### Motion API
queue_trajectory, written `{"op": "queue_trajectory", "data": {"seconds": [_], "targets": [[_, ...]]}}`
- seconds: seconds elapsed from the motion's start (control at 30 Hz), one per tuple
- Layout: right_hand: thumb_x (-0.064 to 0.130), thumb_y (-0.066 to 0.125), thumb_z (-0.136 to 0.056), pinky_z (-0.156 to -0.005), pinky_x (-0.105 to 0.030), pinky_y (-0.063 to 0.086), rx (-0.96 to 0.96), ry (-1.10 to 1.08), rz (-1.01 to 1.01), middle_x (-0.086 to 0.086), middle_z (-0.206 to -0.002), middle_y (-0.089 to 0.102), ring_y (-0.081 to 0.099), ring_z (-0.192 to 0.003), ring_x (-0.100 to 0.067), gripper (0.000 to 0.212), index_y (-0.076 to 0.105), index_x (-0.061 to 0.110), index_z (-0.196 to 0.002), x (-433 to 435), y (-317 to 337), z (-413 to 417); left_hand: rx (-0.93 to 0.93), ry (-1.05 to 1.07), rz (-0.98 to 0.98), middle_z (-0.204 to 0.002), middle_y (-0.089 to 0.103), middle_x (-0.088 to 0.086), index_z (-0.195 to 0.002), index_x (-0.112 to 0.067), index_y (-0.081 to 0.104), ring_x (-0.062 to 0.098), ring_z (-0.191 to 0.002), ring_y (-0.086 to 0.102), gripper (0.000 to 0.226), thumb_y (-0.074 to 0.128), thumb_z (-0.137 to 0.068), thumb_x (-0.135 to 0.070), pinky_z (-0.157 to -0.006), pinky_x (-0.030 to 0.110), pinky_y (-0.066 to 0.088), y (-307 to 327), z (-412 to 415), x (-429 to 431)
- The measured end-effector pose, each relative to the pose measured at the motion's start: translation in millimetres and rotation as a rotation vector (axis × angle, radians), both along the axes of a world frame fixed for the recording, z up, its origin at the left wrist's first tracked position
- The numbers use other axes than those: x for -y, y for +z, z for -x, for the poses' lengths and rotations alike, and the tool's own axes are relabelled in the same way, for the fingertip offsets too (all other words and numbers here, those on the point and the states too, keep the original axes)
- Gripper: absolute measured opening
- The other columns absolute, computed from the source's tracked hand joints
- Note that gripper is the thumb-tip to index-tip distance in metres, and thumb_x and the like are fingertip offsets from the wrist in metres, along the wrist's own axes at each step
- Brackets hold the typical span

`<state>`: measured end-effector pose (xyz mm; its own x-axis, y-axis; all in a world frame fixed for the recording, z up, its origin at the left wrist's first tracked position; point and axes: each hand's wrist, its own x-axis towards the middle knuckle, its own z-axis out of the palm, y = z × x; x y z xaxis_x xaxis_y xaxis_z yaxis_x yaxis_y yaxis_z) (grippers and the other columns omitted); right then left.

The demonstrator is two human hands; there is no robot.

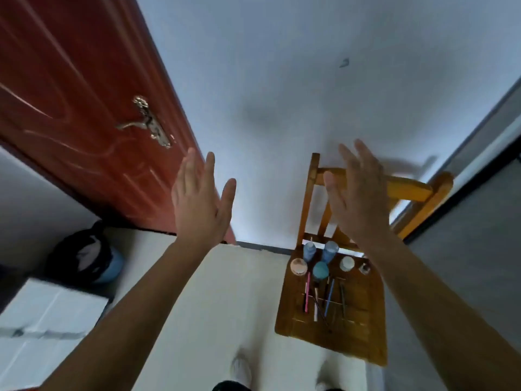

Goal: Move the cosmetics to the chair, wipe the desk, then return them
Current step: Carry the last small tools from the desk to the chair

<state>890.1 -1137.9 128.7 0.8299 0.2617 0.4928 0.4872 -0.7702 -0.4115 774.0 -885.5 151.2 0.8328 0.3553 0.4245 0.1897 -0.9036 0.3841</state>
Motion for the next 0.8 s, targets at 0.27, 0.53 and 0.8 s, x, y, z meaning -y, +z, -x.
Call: {"op": "queue_trajectory", "data": {"seconds": [0.27,0.53,0.8], "targets": [[0.048,0.043,-0.103,-0.11,-0.047,0.038,0.189,0.569,-0.056,-0.014,-0.161,0.029,0.034,-0.143,-0.03,0.056,0.039,0.02,-0.152,-126.8,58.4,51.3,0.047,0.597,-0.203,-0.164,0.013,0.015,-0.156,-0.019,0.026,0.034,-0.151,0.013,0.073,0.023,-0.098,-0.064,-0.118,0.058,0.021,55.8,207.0,-48.8],[0.051,0.05,-0.099,-0.117,-0.045,0.029,0.273,1.073,-0.109,-0.017,-0.162,0.027,0.032,-0.146,-0.034,0.064,0.039,0.017,-0.153,-275.0,75.9,227.2,0.007,1.122,-0.193,-0.165,0.006,0.014,-0.156,-0.019,0.019,0.032,-0.152,0.007,0.08,0.041,-0.091,-0.061,-0.117,0.058,0.018,59.1,441.3,-52.2],[0.055,0.047,-0.097,-0.112,-0.049,0.034,0.245,1.361,-0.109,-0.015,-0.163,0.025,0.032,-0.145,-0.035,0.068,0.036,0.02,-0.154,-423.0,82.0,451.6,0.055,1.431,-0.143,-0.164,0.01,0.015,-0.156,-0.019,0.02,0.032,-0.152,0.011,0.084,0.041,-0.087,-0.063,-0.114,0.059,0.025,64.9,650.0,-84.9]]}}
